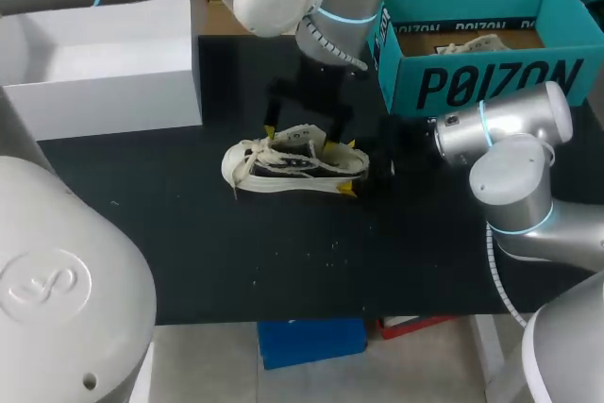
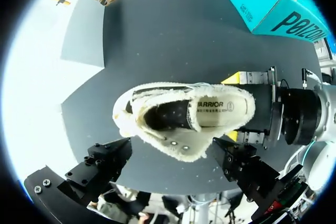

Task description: Take the shoe out of the shoebox, open the shoe tongue, remove and reinsert the insole, then place the shoe into the shoebox

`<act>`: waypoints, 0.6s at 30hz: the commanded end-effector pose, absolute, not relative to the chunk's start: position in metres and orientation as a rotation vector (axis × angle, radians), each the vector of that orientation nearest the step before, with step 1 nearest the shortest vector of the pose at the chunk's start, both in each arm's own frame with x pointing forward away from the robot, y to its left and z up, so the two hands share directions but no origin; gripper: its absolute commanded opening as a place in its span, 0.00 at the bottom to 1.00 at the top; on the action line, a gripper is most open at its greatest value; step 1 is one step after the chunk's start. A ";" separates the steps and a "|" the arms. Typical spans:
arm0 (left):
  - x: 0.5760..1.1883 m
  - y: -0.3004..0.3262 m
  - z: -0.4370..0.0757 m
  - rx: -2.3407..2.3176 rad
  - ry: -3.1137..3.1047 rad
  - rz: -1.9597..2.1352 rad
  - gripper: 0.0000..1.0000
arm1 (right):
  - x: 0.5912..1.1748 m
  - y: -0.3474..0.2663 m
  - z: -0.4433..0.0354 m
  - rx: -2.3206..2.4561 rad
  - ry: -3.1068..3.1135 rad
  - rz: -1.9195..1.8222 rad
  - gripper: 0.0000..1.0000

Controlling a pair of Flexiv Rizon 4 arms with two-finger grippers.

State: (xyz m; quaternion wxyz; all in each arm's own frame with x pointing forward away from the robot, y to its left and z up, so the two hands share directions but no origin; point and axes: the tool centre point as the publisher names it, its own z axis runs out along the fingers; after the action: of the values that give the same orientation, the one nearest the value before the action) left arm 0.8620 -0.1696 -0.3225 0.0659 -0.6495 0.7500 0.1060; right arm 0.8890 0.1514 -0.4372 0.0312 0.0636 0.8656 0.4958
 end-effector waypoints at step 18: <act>0.866 -0.167 -0.355 -1.902 2.143 0.470 0.53 | 0.891 0.153 -0.439 0.198 2.666 1.527 0.01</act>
State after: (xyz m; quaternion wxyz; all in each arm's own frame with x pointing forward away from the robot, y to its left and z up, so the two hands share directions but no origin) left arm 0.8633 -0.1636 -0.3525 0.1164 -0.6507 0.7341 0.1555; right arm 0.8890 0.1514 -0.4372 0.0312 0.0636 0.8656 0.4958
